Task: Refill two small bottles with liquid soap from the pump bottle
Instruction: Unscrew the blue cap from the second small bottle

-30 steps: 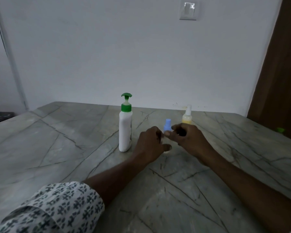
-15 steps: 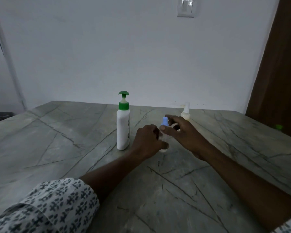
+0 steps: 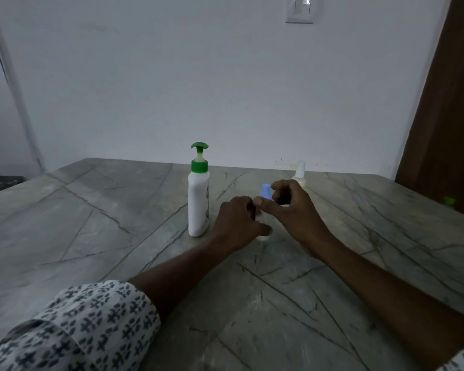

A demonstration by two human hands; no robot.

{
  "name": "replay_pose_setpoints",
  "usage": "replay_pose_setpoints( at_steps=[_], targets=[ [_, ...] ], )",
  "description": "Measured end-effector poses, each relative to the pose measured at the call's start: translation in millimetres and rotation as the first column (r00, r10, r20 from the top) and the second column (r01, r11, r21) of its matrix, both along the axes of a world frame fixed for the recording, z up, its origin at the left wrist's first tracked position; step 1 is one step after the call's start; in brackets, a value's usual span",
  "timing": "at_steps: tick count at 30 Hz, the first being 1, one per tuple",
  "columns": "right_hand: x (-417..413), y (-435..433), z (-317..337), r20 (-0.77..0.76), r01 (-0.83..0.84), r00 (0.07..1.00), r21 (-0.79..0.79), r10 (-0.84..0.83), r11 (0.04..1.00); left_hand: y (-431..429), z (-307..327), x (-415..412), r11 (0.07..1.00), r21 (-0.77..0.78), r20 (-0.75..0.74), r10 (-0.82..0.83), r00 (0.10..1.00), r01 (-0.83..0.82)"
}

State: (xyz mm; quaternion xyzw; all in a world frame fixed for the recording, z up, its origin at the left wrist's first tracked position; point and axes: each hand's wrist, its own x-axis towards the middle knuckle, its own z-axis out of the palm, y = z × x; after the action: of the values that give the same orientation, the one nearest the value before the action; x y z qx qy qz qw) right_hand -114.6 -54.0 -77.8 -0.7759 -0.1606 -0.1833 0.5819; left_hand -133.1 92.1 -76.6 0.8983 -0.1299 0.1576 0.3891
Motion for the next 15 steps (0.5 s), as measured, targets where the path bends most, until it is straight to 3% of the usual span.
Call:
replay_pose_setpoints(
  at_steps=[2,5,9,15],
  targets=[
    [0.1,1.1,-1.2,0.024,0.055,0.998,-0.018,-0.055,0.998,0.3,0.4,-0.3,1.0,0.009,-0.001,0.007,1.0,-0.007],
    [-1.2,0.0,-0.4,0.074,0.003,0.997,-0.04,0.0,0.999,0.3,-0.3,-0.1,1.0,0.004,-0.004,0.01,1.0,-0.01],
    [-3.8,0.0,1.8,0.027,-0.055,0.998,-0.02,0.055,0.998,0.1,-0.6,-0.7,1.0,-0.011,-0.012,0.01,1.0,-0.011],
    [-3.4,3.6,-0.8,0.062,0.104,0.993,-0.095,-0.098,0.99,-0.2,-1.6,1.3,1.0,0.008,0.003,0.012,1.0,-0.012]
  ],
)
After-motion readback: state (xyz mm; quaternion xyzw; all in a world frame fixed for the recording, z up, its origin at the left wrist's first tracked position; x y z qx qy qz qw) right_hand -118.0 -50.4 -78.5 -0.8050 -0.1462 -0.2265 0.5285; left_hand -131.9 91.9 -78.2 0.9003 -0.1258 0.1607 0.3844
